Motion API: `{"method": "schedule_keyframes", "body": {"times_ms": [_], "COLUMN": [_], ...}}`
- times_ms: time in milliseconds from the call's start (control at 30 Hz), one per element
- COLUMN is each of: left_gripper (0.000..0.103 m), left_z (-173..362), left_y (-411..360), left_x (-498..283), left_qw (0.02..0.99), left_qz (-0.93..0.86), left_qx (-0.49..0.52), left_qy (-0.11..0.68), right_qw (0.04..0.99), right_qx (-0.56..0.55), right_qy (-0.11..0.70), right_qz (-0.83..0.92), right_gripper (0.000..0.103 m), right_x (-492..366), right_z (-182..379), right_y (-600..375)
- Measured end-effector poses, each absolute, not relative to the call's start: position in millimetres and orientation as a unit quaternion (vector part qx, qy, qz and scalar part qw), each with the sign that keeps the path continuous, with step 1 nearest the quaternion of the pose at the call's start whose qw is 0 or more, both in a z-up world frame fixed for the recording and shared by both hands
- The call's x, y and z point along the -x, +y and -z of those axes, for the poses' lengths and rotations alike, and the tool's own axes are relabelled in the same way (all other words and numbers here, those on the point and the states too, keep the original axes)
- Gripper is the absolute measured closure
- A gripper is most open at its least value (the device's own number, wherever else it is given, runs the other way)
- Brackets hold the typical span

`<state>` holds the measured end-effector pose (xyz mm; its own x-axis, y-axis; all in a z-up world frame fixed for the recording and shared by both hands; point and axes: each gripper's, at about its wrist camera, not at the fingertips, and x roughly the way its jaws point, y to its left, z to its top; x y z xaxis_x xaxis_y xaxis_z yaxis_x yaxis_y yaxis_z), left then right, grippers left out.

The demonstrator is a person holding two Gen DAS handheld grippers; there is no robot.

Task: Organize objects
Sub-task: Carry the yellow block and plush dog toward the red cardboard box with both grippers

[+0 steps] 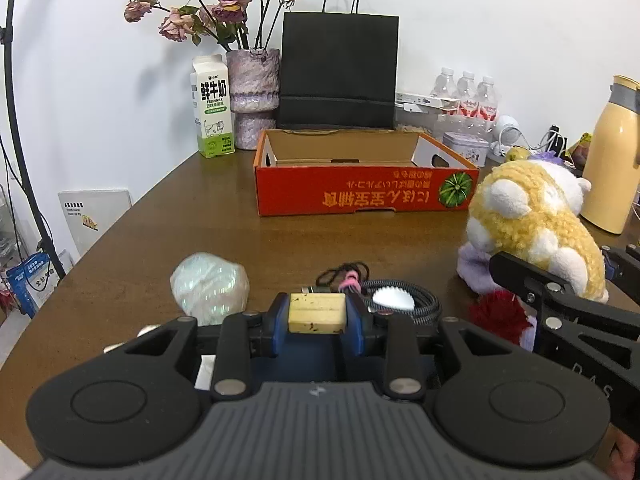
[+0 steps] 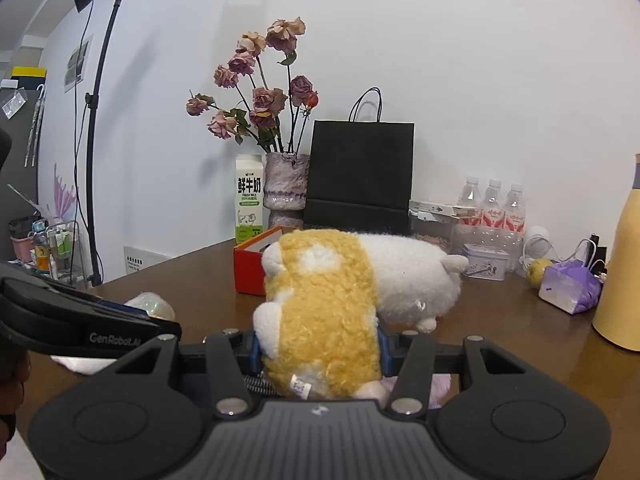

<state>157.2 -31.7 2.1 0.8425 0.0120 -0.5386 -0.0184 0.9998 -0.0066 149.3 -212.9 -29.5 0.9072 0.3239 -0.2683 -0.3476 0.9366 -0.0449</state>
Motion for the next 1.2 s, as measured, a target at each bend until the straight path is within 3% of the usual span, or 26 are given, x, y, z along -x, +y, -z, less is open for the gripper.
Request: {"method": "schedule_keyframes", "body": {"times_ms": [1200], "left_gripper": [0.072], "left_z": [-63], "left_y": [-26], "left_x": [-313], "left_qw": [0.958], "left_qz": [-0.025], "left_qx": [0.003], "left_qy": [0.286], "right_qw": [0.966], "right_qx": [0.063], "right_qy": [0.172], "right_qz": [-0.180], "right_gripper": [0.054], "right_x": [-302], "right_z": [-21], "right_y": [-197]}}
